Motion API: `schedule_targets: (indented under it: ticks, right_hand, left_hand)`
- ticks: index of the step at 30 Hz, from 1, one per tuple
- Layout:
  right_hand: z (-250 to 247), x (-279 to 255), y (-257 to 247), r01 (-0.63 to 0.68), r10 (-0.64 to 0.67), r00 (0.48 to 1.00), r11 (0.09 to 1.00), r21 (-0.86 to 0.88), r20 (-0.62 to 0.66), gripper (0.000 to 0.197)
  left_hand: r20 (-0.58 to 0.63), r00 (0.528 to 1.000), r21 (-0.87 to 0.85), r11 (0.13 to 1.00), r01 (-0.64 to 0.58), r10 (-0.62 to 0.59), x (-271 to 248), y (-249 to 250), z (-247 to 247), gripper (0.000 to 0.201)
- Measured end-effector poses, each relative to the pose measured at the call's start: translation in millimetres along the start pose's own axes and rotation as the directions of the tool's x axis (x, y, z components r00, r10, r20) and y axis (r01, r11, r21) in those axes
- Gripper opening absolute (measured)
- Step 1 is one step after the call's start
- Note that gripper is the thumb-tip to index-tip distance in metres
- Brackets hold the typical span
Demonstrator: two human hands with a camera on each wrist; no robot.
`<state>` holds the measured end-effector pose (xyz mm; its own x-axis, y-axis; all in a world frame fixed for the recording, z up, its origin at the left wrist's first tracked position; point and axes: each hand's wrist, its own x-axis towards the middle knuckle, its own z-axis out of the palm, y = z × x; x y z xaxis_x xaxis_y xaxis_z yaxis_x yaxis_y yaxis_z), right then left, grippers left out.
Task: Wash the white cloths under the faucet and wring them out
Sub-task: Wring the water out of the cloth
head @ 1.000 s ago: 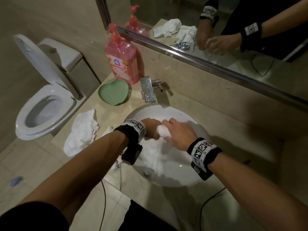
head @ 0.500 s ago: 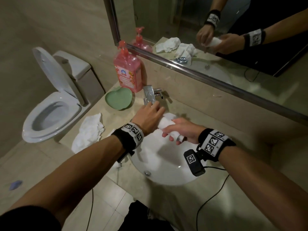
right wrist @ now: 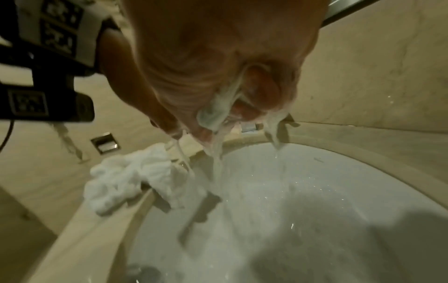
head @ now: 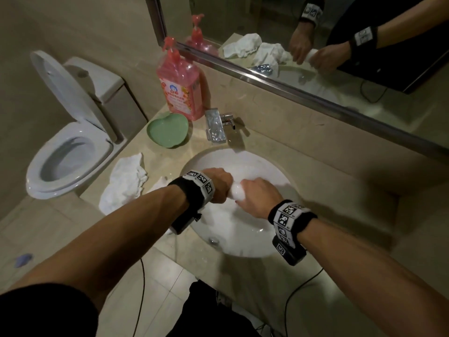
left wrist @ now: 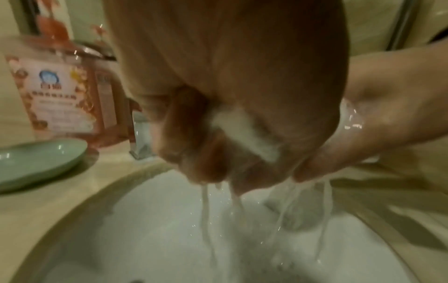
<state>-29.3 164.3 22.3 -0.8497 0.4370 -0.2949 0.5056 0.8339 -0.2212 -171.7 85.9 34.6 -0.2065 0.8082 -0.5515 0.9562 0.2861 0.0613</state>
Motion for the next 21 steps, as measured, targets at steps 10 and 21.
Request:
schedule_targets:
  ticks: [10,21]
  right_hand:
    - [10,1,15,0.139,-0.158,0.984,0.967,-0.211,-0.080,0.042]
    - [-60,13,20,-0.293,0.039,0.946,0.521,0.801,0.321,0.028]
  left_hand:
    - [0.230,0.973,-0.388,0.917,0.093,-0.001,8,5,7,0.026]
    - [-0.591,0.787,0.086,0.985,-0.153,0.174,-37,-15,-11,0.067]
